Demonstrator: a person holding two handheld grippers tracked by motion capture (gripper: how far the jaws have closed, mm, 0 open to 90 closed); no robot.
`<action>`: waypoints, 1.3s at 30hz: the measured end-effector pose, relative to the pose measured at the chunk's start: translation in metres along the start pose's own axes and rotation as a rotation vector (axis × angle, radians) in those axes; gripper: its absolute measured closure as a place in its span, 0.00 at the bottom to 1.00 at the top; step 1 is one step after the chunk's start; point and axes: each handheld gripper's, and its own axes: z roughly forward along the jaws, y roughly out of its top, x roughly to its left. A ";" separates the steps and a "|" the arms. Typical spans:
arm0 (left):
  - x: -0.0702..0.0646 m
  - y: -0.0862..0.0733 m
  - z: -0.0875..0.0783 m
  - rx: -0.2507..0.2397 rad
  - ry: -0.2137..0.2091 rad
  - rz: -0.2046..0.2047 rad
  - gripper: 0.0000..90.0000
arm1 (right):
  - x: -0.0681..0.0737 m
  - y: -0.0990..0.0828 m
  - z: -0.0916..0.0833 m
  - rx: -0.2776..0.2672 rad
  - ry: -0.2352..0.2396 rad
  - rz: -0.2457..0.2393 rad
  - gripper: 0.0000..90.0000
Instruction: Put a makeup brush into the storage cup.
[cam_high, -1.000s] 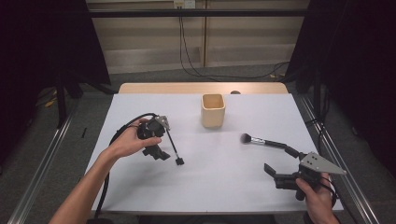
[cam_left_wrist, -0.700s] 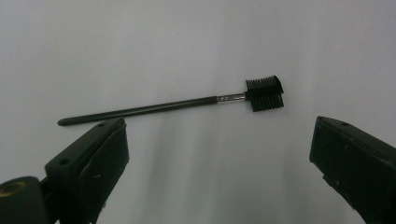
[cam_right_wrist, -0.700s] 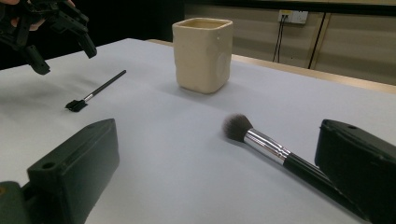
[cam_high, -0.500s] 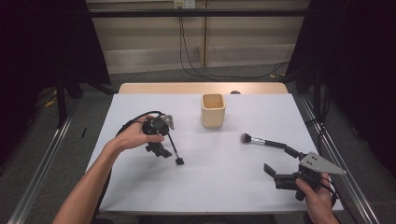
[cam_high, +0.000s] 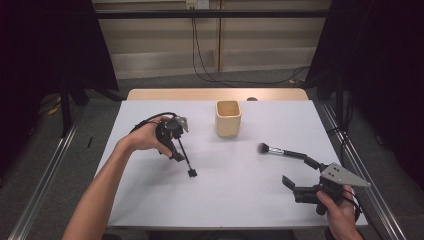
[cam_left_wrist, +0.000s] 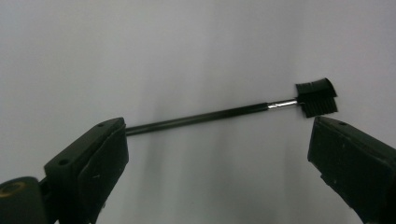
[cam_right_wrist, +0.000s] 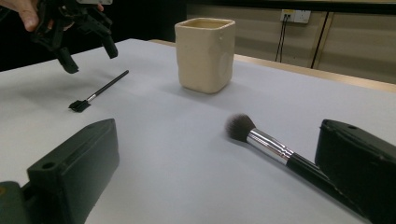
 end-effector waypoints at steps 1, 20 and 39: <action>0.001 0.000 0.002 0.014 0.002 0.005 0.08 | 0.000 0.000 0.000 0.000 0.000 0.000 0.00; 0.018 0.006 0.025 0.082 0.004 0.072 0.17 | 0.000 0.000 -0.001 0.000 0.003 0.002 0.00; 0.024 0.008 0.037 0.146 -0.009 0.105 0.14 | -0.001 -0.001 -0.001 -0.003 -0.004 0.006 0.00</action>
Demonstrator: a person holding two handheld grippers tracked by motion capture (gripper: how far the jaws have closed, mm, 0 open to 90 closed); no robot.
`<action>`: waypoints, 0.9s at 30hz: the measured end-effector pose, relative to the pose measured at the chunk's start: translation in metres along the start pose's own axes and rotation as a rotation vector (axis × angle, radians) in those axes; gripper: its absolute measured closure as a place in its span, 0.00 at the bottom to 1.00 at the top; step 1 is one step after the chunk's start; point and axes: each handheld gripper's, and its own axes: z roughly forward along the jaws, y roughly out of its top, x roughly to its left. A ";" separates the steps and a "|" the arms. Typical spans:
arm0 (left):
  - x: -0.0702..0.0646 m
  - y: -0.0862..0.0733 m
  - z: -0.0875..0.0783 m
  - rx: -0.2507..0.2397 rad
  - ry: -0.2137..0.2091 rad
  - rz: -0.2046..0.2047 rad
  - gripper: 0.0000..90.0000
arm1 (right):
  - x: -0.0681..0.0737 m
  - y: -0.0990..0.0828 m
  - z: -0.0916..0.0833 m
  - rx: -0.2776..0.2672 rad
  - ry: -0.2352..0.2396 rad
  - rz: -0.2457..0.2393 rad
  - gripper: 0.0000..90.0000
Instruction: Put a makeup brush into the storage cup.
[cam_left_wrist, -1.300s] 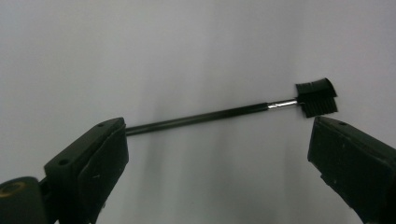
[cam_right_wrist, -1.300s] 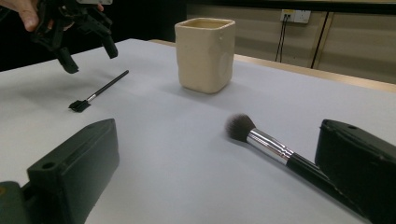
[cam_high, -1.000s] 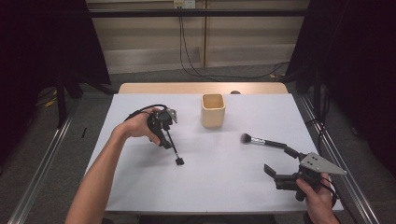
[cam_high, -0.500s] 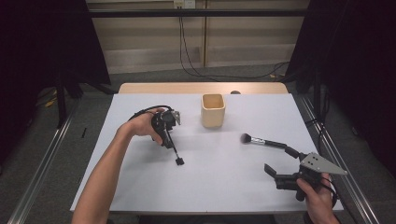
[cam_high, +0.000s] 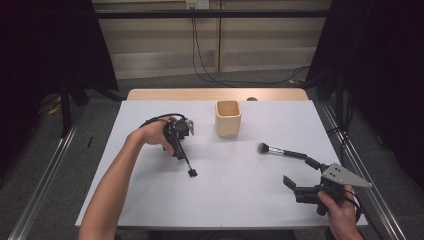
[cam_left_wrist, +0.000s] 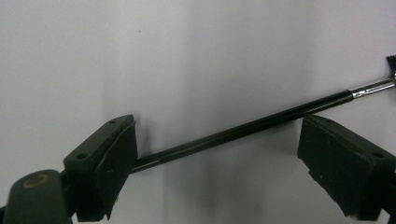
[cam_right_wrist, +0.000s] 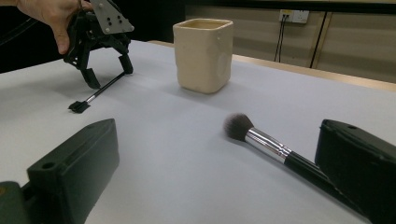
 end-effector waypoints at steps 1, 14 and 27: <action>0.000 0.000 0.000 0.006 0.003 0.000 0.14 | 0.000 0.000 0.000 -0.001 0.001 0.004 0.00; -0.007 0.006 -0.004 0.050 0.001 -0.008 0.37 | 0.001 0.000 0.000 0.003 0.005 -0.004 0.00; -0.017 0.012 -0.007 0.091 -0.012 -0.017 0.67 | 0.001 0.000 0.000 0.009 0.006 0.004 0.00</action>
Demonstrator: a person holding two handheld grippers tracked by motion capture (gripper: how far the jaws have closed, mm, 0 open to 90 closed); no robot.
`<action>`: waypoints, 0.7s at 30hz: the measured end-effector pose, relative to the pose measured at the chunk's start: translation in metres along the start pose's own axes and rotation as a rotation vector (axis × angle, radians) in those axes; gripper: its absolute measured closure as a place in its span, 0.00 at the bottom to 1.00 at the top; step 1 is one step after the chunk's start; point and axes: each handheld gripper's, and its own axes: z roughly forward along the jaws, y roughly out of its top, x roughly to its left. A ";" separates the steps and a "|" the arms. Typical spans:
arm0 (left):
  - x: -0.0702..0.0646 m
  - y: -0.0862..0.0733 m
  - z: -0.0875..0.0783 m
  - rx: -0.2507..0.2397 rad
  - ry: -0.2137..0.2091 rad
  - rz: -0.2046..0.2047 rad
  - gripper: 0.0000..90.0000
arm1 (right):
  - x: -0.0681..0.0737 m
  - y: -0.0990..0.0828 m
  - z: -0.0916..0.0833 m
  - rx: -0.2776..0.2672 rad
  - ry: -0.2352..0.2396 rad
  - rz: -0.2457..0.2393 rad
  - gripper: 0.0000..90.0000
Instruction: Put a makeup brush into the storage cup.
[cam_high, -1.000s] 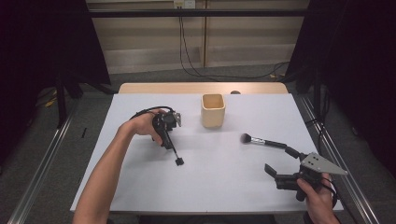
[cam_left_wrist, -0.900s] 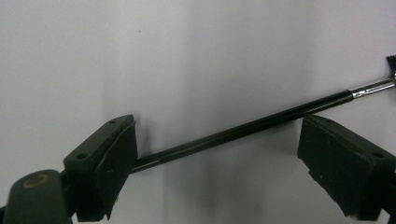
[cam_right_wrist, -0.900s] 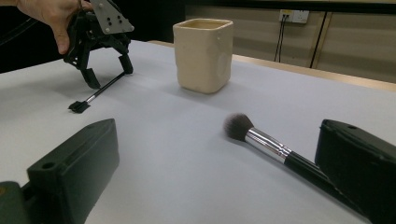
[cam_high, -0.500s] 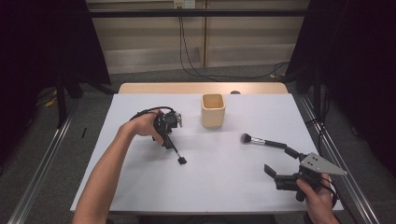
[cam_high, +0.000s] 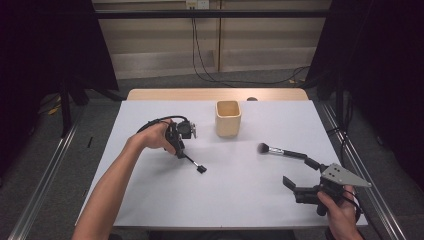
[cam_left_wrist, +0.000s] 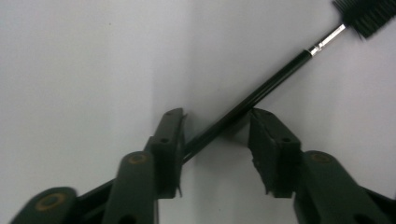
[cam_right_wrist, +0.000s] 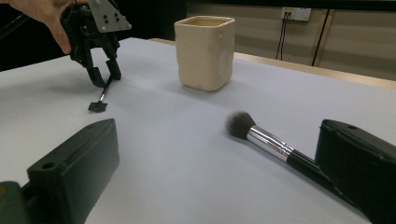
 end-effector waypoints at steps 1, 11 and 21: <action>-0.001 0.000 0.000 -0.001 0.000 -0.003 0.73 | 0.000 0.000 0.000 0.000 -0.002 -0.002 0.00; -0.001 0.001 0.000 0.010 -0.034 -0.022 0.91 | 0.001 -0.001 0.002 0.016 0.005 -0.006 0.00; 0.002 -0.003 0.000 -0.019 -0.073 -0.105 0.95 | 0.000 -0.001 0.002 0.021 0.006 -0.008 0.00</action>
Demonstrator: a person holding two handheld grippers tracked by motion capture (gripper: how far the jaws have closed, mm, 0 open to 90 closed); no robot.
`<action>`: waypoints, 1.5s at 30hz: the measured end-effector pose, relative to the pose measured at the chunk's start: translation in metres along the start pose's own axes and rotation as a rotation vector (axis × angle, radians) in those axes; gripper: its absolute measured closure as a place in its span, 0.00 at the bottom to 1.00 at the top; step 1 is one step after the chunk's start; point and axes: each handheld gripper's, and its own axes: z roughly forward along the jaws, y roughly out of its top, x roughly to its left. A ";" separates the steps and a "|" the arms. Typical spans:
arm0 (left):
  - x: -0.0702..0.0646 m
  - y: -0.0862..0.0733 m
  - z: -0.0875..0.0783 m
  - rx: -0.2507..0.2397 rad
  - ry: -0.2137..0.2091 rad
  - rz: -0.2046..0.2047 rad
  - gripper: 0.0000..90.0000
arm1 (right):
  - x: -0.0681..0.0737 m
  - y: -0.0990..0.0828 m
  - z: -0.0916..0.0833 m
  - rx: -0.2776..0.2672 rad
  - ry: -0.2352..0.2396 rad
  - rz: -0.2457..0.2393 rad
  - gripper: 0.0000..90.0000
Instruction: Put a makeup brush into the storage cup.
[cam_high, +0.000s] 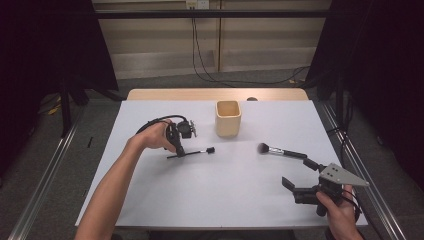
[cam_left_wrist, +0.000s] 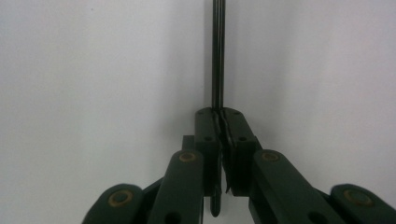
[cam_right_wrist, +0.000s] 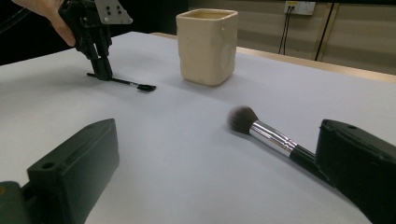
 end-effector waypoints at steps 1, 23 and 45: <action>0.000 0.000 0.000 0.000 0.000 0.000 0.95 | 0.000 0.000 0.000 0.000 0.000 0.000 0.00; -0.003 -0.033 -0.008 -0.170 -0.048 -0.152 0.95 | 0.001 0.001 0.003 0.007 0.003 -0.002 0.00; -0.029 -0.076 -0.027 -0.535 0.025 -0.294 0.95 | 0.001 0.001 0.004 0.005 0.003 0.000 0.00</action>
